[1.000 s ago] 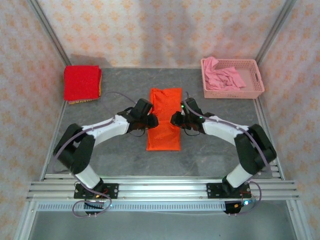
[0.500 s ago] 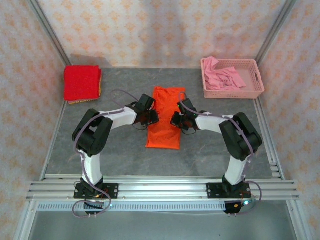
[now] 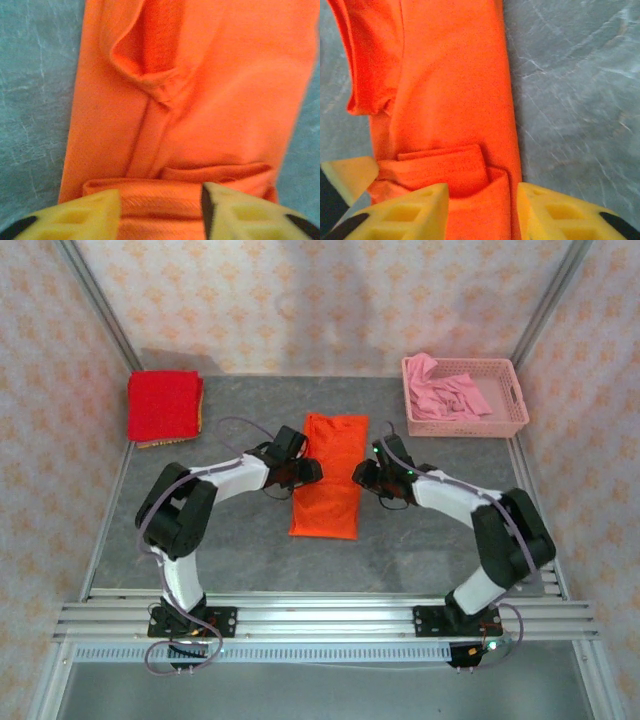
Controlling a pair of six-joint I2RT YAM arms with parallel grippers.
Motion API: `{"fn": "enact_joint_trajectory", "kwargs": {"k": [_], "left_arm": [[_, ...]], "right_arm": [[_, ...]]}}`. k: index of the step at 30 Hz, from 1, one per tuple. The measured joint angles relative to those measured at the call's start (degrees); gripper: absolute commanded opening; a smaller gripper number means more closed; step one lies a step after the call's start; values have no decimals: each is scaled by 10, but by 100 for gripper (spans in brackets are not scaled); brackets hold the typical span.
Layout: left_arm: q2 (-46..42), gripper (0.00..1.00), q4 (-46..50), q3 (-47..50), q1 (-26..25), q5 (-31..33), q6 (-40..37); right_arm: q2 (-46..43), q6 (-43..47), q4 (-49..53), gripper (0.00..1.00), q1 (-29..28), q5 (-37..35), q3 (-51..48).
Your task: Fold and stack the t-shirts
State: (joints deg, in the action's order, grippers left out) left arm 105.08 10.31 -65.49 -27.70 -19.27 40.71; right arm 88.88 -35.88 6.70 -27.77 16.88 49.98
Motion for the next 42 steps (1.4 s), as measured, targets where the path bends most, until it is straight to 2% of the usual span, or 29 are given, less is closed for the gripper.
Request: {"fn": "enact_joint_trajectory", "kwargs": {"k": [5,10,18,27,33,35,37,40,42], "left_arm": [[-102,72,10,19,0,2,-13],[-216,83,28,99,0,2,-23],[-322,88,69,249,0,2,-28],[-326,88,70,278,0,2,-27],[-323,88,65,282,-1,2,-27],[-317,88,63,283,-5,2,-27],[-312,84,60,285,-12,0,-26],[-307,76,55,286,-24,-3,-18],[-307,69,50,288,-33,-5,-13]], "right_arm": [[-91,-17,19,53,-29,-15,-59],[-154,-58,36,54,-94,-19,-116],[-168,-133,28,53,-174,-17,-182],[-104,-170,-23,37,-184,-8,-186],[-88,-177,-35,35,-184,-6,-185],[-88,-180,-35,29,-184,-7,-185],[-87,-185,-38,19,-184,-9,-185],[-87,-190,-42,3,-185,-11,-184],[-86,-192,-44,0,-185,-10,-184]]}}
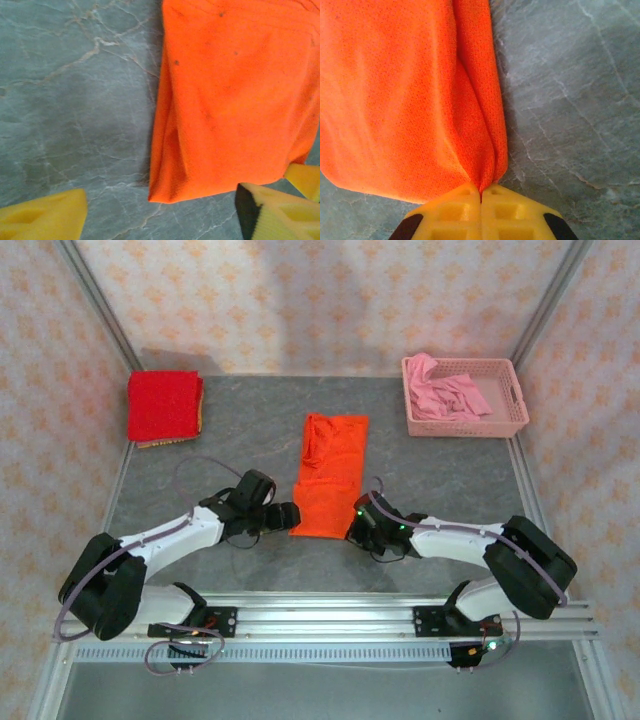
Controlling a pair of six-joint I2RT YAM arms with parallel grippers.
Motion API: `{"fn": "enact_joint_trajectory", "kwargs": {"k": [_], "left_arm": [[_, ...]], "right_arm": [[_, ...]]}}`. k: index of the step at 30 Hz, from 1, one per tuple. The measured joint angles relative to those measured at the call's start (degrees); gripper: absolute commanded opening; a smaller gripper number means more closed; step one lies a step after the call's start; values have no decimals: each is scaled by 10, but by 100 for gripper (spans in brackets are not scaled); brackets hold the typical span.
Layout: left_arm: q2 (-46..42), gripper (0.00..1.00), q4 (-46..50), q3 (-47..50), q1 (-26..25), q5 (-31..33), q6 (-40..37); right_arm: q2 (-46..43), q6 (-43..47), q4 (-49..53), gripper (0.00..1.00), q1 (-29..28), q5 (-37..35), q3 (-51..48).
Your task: Fold and stack the t-shirts
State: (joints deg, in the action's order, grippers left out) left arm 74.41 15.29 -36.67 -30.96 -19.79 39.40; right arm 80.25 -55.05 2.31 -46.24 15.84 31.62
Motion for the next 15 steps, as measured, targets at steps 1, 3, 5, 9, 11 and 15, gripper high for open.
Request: {"fn": "enact_joint_trajectory", "kwargs": {"k": [1,3,5,9,11,15], "left_arm": [[0,65,-2,2,-4,-2,3],[0,59,-5,6,-9,-4,11],[0,55,-9,9,-13,-6,17],[10,44,-21,16,-19,-8,33],[19,40,-28,18,-25,-7,40],[36,38,-41,26,-31,-8,50]], "right_arm": [[0,1,-1,0,0,0,0],[0,2,-3,0,0,0,0],[0,2,-3,0,0,0,0],[1,2,-3,0,0,0,0],[3,2,-2,0,0,1,1],[9,2,-4,0,0,1,2]]}}
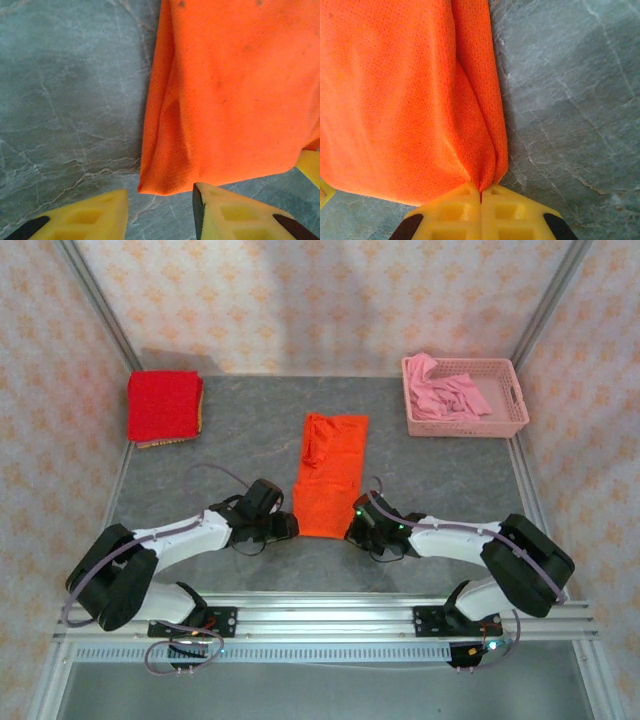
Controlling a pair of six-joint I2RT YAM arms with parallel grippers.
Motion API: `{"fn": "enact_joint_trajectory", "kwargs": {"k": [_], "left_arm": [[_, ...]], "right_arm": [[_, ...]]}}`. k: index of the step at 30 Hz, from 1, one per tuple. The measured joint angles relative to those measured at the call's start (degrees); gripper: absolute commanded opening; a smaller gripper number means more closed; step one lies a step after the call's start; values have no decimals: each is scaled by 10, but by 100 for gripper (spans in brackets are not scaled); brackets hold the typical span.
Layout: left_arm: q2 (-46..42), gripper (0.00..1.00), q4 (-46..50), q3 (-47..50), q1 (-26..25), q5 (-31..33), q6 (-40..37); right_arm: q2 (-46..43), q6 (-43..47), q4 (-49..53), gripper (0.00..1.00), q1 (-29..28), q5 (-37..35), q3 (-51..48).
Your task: Fold and stack the t-shirts
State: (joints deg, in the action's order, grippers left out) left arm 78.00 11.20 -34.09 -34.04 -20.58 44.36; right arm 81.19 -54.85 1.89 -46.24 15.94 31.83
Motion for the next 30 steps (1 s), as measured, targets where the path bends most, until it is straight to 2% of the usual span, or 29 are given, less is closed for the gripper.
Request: {"fn": "enact_joint_trajectory", "kwargs": {"k": [11,15,21,30], "left_arm": [[31,34,-38,1,-1,-2,17],[43,23,-47,1,-1,-6,23],[48,0,-53,1,-1,-13,24],[43,0,-52,1,-1,-13,23]], "right_arm": [[1,0,-3,0,0,2,0],[1,0,-3,0,0,4,0],[1,0,-4,0,0,4,0],[-29,4,18,0,0,-1,0]]}}
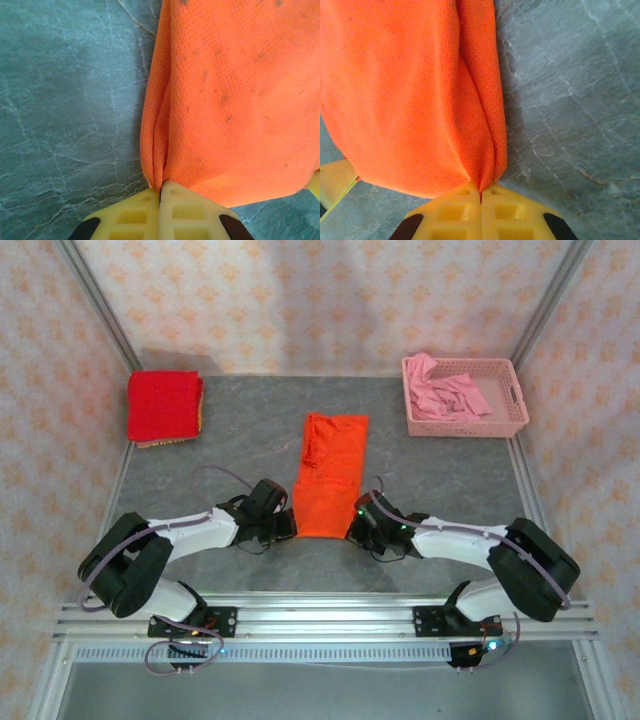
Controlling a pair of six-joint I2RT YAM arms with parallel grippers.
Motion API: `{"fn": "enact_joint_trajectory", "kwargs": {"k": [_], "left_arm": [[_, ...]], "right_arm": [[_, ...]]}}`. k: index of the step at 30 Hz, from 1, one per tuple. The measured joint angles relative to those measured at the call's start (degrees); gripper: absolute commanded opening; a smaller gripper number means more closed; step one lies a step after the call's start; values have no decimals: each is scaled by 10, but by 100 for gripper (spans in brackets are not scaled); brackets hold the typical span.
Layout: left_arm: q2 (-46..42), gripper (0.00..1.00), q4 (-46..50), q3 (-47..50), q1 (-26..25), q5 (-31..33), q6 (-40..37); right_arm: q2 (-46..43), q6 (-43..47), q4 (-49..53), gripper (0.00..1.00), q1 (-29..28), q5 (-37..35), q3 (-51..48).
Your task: Fold and stack the t-shirts
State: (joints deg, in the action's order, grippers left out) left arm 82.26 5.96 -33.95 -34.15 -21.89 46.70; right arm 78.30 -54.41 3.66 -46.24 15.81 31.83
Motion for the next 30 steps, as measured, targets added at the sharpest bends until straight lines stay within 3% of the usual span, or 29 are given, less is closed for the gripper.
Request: {"fn": "enact_joint_trajectory", "kwargs": {"k": [18,22,30], "left_arm": [[-171,0,115,45,-77,13,42],[-201,0,161,20,-78,29,43],[-144,0,205,-106,-67,59,21]], "right_arm": [[-143,-39,95,0,-103,-43,-23],[-160,-33,136,0,-102,-74,9],[-155,28,174,0,-39,-106,112]]}}
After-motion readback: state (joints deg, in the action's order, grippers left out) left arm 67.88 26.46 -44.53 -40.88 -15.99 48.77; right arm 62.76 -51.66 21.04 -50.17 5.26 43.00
